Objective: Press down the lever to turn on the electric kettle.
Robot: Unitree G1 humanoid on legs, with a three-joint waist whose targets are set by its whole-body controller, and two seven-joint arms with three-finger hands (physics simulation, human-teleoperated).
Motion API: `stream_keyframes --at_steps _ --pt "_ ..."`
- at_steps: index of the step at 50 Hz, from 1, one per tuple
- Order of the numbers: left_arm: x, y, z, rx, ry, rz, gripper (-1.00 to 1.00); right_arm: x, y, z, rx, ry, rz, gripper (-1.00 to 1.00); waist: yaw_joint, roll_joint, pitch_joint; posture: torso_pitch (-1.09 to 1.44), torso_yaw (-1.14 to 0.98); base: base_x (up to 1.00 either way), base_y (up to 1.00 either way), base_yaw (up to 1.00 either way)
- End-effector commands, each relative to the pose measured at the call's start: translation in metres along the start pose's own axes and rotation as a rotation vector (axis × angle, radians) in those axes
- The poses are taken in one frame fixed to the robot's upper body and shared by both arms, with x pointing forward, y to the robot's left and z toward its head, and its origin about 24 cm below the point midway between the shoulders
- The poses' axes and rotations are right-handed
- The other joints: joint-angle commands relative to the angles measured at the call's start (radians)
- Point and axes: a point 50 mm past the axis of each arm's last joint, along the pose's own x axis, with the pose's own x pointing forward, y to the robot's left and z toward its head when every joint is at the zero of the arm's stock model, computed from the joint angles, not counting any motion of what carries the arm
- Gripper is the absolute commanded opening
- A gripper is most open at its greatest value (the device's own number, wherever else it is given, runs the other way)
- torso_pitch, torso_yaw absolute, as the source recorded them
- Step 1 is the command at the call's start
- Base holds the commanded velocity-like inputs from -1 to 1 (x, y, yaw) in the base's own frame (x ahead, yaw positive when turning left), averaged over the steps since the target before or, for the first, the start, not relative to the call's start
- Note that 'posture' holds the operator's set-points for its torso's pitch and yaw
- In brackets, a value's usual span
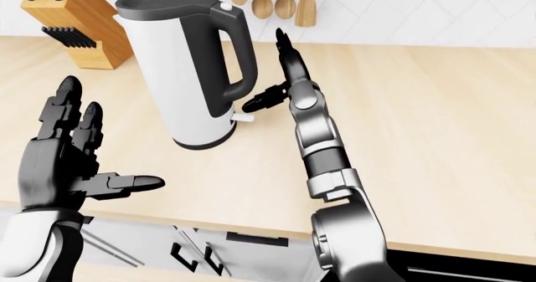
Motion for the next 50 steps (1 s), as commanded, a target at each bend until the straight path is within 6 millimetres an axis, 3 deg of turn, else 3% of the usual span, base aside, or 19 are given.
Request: stream_keyframes --at_steps 1,23,39,50 --pt "-0.001 0.001 0.013 0.007 -0.079 0.005 1.00 0.002 -0.007 0.025 -0.021 -0.109 -0.028 1.00 0.000 0.002 -0.024 0.00 0.00 0.00 0.00 0.00" --pt "-0.001 0.001 0.012 0.008 -0.079 0.006 1.00 0.011 0.002 0.020 -0.072 -0.087 -0.023 1.00 0.000 0.003 -0.027 0.00 0.00 0.00 0.00 0.00" --pt "-0.001 0.001 0.013 0.007 -0.081 0.009 1.00 0.008 0.020 -0.002 -0.075 -0.053 0.015 1.00 -0.001 0.004 -0.031 0.00 0.00 0.00 0.00 0.00" --pt "-0.001 0.002 0.014 0.007 -0.082 0.010 1.00 0.008 0.022 0.000 -0.076 -0.059 0.028 1.00 -0.002 0.005 -0.034 0.00 0.00 0.00 0.00 0.00"
